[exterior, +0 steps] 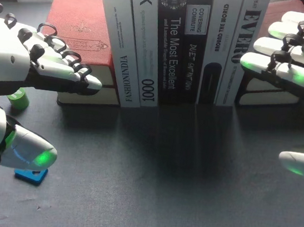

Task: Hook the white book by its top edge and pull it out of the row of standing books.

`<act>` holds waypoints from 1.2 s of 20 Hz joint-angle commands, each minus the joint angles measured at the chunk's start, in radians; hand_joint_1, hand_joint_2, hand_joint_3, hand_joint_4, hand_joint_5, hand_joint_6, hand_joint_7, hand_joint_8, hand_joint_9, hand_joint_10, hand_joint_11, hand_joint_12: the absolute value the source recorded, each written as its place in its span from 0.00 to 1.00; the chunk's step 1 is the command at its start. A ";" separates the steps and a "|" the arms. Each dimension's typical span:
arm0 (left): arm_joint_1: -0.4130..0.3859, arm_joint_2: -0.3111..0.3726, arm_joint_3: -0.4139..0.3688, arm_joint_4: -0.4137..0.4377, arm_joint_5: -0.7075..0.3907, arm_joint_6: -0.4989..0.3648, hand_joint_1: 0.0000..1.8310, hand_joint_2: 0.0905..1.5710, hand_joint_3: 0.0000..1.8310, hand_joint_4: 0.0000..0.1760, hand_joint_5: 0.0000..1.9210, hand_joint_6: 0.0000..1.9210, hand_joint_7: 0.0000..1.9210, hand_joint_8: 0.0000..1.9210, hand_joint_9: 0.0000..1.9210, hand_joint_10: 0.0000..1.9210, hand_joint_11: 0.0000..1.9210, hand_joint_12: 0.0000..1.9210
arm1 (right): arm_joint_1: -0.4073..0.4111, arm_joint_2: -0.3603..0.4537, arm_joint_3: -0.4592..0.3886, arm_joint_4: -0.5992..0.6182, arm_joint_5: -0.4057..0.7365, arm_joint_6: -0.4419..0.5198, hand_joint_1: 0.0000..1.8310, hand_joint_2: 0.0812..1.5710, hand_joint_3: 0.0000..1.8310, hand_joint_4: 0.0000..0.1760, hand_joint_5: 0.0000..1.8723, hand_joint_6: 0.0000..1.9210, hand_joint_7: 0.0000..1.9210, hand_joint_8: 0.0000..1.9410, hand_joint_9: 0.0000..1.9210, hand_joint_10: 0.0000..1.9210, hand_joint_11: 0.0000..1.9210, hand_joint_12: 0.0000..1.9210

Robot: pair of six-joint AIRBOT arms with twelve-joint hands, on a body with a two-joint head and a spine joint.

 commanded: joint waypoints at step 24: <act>-0.015 0.004 -0.007 -0.008 0.082 0.000 0.00 0.76 0.00 0.00 0.01 0.00 0.01 0.00 0.00 0.00 0.00 0.00 | 0.162 -0.192 0.003 0.477 0.222 -0.632 0.00 0.82 0.00 0.00 0.06 0.01 0.04 0.00 0.02 0.00 0.00 0.00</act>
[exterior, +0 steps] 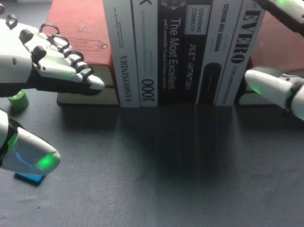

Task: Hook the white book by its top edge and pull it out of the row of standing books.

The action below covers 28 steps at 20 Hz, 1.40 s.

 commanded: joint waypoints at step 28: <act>-0.018 0.004 -0.006 -0.010 0.082 0.000 0.00 0.77 0.00 0.00 0.03 0.00 0.02 0.00 0.00 0.00 0.00 0.00 | 0.057 -0.293 0.283 0.055 0.179 -0.104 0.00 0.85 0.00 0.00 0.07 0.00 0.05 0.00 0.02 0.00 0.00 0.00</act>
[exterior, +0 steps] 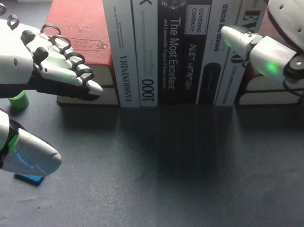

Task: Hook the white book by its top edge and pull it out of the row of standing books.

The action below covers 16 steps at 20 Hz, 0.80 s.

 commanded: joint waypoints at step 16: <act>-0.021 0.004 -0.006 -0.013 0.082 0.001 0.00 0.78 0.00 0.00 0.01 0.00 0.01 0.00 0.00 0.00 0.00 0.00 | -0.042 0.043 -0.060 -0.034 0.108 -0.067 0.00 0.85 0.00 0.00 0.08 0.00 0.07 0.00 0.04 0.00 0.00 0.02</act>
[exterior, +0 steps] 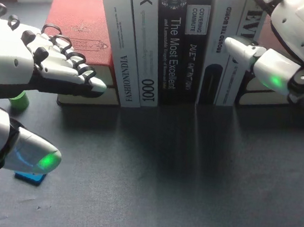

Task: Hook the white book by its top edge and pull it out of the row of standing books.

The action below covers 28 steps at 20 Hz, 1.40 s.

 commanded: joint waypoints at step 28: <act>-0.022 0.003 0.022 -0.009 0.084 0.001 0.00 0.78 0.00 0.00 0.01 0.00 0.00 0.00 0.00 0.00 0.00 0.00 | -0.091 0.311 -0.408 0.073 0.058 -0.194 0.03 0.85 0.00 0.00 0.10 0.00 0.09 0.00 0.07 0.00 0.00 0.12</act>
